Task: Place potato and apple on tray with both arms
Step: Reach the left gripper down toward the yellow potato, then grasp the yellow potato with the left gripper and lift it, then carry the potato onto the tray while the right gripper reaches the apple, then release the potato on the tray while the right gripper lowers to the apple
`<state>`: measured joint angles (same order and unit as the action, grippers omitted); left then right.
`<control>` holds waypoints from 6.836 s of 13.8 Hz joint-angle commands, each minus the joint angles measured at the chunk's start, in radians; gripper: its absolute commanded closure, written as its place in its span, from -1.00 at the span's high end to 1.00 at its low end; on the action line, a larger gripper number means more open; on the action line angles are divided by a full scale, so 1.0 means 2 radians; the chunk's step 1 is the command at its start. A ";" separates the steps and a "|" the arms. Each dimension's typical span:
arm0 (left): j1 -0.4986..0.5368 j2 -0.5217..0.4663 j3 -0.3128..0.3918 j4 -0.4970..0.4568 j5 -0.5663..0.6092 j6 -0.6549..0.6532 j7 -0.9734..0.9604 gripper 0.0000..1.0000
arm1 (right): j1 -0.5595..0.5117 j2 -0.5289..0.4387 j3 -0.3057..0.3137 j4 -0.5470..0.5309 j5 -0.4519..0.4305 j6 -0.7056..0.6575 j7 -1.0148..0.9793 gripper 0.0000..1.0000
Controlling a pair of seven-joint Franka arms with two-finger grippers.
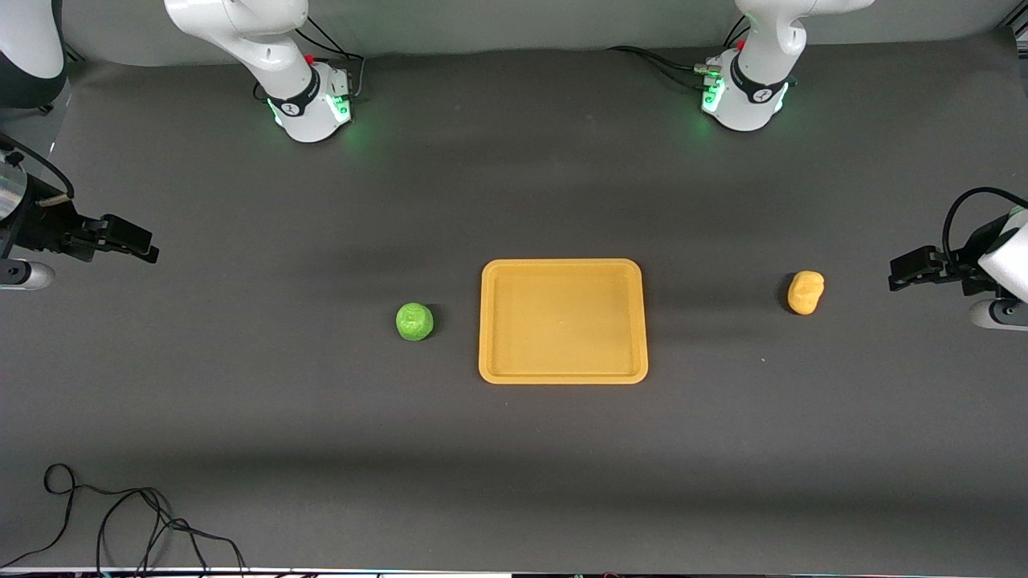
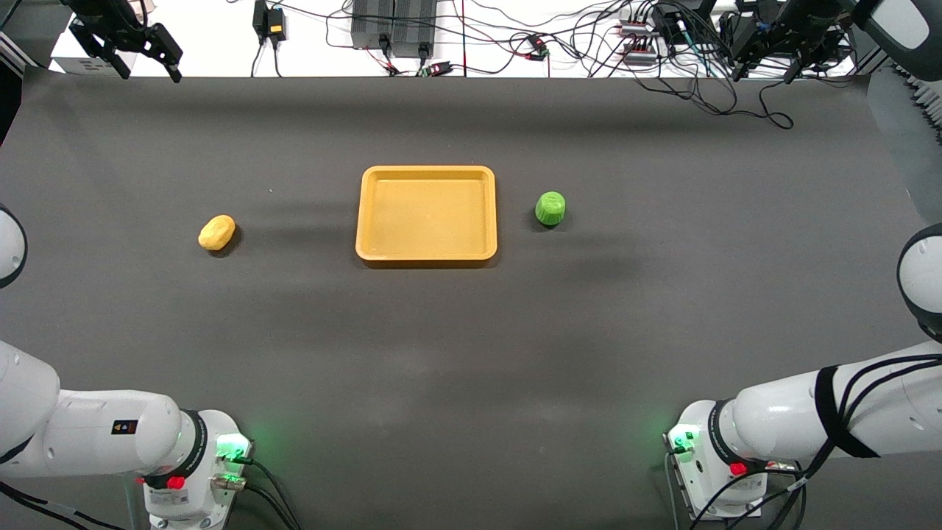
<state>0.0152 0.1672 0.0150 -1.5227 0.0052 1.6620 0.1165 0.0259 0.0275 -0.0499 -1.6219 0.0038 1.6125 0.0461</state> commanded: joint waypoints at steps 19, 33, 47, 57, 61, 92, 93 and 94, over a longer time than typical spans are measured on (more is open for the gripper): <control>-0.005 -0.015 0.003 -0.139 0.003 0.088 -0.008 0.99 | -0.004 0.003 0.001 0.009 0.009 -0.006 -0.008 1.00; 0.039 0.069 0.003 -0.366 0.036 0.330 0.231 0.89 | -0.004 0.008 0.001 0.009 0.009 -0.007 -0.009 1.00; -0.039 0.074 -0.057 -0.179 -0.039 0.142 -0.049 -0.87 | -0.002 0.005 0.005 0.006 0.009 -0.006 -0.010 1.00; -0.183 0.225 -0.090 -0.036 -0.039 0.203 -0.268 -0.93 | 0.075 0.004 0.005 -0.027 0.011 0.038 0.005 1.00; -0.196 0.245 -0.088 -0.036 -0.023 0.207 -0.270 -0.91 | 0.145 0.014 0.005 -0.038 0.020 0.073 0.063 1.00; 0.026 -0.004 -0.087 -0.061 0.022 0.083 -0.037 0.99 | 0.249 0.229 0.003 -0.223 0.023 0.523 0.140 -0.13; 0.029 -0.011 -0.085 -0.071 0.020 0.089 -0.037 0.99 | 0.248 0.218 0.003 -0.216 0.023 0.518 0.139 -0.20; 0.035 -0.015 -0.086 -0.078 0.020 0.089 -0.035 0.99 | 0.246 0.196 0.003 -0.208 0.023 0.483 0.138 -0.21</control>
<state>0.0671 0.2037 -0.1491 -1.5956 0.0512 1.8319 0.0231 0.5081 0.4862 -0.0344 -2.0662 0.0329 2.6580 0.3117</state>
